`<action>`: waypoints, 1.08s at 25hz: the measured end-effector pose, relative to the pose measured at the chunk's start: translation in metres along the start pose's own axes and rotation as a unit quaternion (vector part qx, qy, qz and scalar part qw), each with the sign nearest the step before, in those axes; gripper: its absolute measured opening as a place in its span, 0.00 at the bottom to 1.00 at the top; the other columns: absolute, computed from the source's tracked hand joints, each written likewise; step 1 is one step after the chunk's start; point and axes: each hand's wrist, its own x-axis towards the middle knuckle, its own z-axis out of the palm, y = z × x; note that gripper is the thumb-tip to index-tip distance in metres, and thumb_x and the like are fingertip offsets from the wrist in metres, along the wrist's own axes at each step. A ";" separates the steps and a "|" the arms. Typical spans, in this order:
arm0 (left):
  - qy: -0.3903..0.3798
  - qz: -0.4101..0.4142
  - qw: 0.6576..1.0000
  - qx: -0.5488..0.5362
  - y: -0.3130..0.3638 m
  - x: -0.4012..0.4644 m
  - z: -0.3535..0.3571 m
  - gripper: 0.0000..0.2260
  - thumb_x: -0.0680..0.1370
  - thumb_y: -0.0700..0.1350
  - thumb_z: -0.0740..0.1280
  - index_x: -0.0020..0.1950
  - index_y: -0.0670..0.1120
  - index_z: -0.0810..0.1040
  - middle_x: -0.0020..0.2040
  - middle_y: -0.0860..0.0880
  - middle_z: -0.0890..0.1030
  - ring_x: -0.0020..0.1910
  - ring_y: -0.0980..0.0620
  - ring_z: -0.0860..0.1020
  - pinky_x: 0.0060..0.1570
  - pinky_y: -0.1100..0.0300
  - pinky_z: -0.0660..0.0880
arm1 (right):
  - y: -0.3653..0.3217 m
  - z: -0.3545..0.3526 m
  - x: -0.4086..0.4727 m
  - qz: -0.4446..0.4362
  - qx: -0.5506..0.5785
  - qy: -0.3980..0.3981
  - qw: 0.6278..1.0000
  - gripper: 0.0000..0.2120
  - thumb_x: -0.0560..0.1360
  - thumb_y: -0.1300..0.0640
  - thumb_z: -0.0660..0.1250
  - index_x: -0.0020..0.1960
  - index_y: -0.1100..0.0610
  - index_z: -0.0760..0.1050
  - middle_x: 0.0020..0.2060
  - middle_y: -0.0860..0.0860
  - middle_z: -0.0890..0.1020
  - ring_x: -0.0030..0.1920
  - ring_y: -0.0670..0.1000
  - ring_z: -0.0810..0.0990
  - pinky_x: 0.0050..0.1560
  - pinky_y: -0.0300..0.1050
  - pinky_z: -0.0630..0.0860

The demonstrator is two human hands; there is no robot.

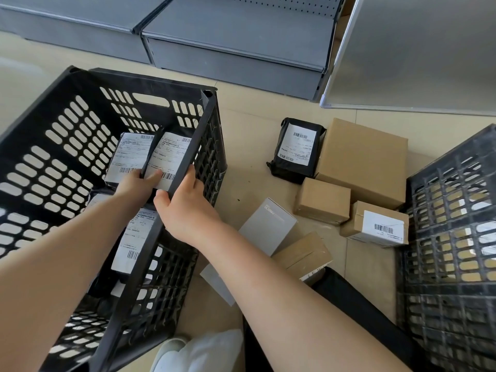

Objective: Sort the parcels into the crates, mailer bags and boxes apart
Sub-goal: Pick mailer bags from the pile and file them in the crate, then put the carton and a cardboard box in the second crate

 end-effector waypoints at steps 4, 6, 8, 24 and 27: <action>0.016 -0.012 0.997 0.070 0.006 0.006 -0.002 0.24 0.79 0.54 0.65 0.69 0.40 0.71 0.60 0.41 0.79 0.56 0.39 0.77 0.52 0.50 0.74 | 0.000 -0.002 -0.002 -0.004 0.004 -0.003 1.000 0.37 0.83 0.42 0.52 0.82 0.52 0.35 0.79 0.55 0.53 0.64 0.61 0.75 0.55 0.57 0.74; 0.029 -0.017 0.996 0.088 0.008 0.009 -0.003 0.27 0.78 0.55 0.67 0.71 0.42 0.68 0.62 0.41 0.78 0.58 0.39 0.77 0.52 0.49 0.75 | 0.001 -0.003 -0.004 -0.007 0.014 -0.008 1.000 0.37 0.83 0.41 0.52 0.82 0.51 0.35 0.79 0.54 0.53 0.65 0.61 0.74 0.59 0.59 0.74; 0.037 -0.020 0.994 0.104 0.010 0.008 -0.003 0.29 0.77 0.54 0.67 0.73 0.42 0.65 0.63 0.41 0.76 0.60 0.38 0.75 0.52 0.50 0.73 | 0.003 -0.004 -0.006 -0.012 0.022 -0.010 1.000 0.37 0.83 0.40 0.52 0.82 0.50 0.35 0.79 0.54 0.52 0.66 0.61 0.74 0.62 0.61 0.74; 0.059 0.063 0.992 0.088 0.055 -0.007 -0.002 0.32 0.77 0.62 0.61 0.78 0.51 0.60 0.76 0.44 0.63 0.74 0.42 0.64 0.69 0.42 0.64 | 0.026 -0.015 -0.007 -0.044 0.157 0.006 0.987 0.37 0.79 0.36 0.62 0.81 0.43 0.50 0.78 0.47 0.65 0.74 0.52 0.68 0.66 0.48 0.67; 0.029 0.116 0.993 -0.013 0.093 -0.026 0.005 0.26 0.80 0.58 0.58 0.77 0.51 0.63 0.74 0.49 0.67 0.71 0.48 0.68 0.63 0.55 0.65 | 0.041 -0.031 -0.010 -0.023 0.162 0.001 0.987 0.34 0.82 0.37 0.57 0.82 0.48 0.50 0.76 0.49 0.68 0.74 0.53 0.69 0.65 0.43 0.65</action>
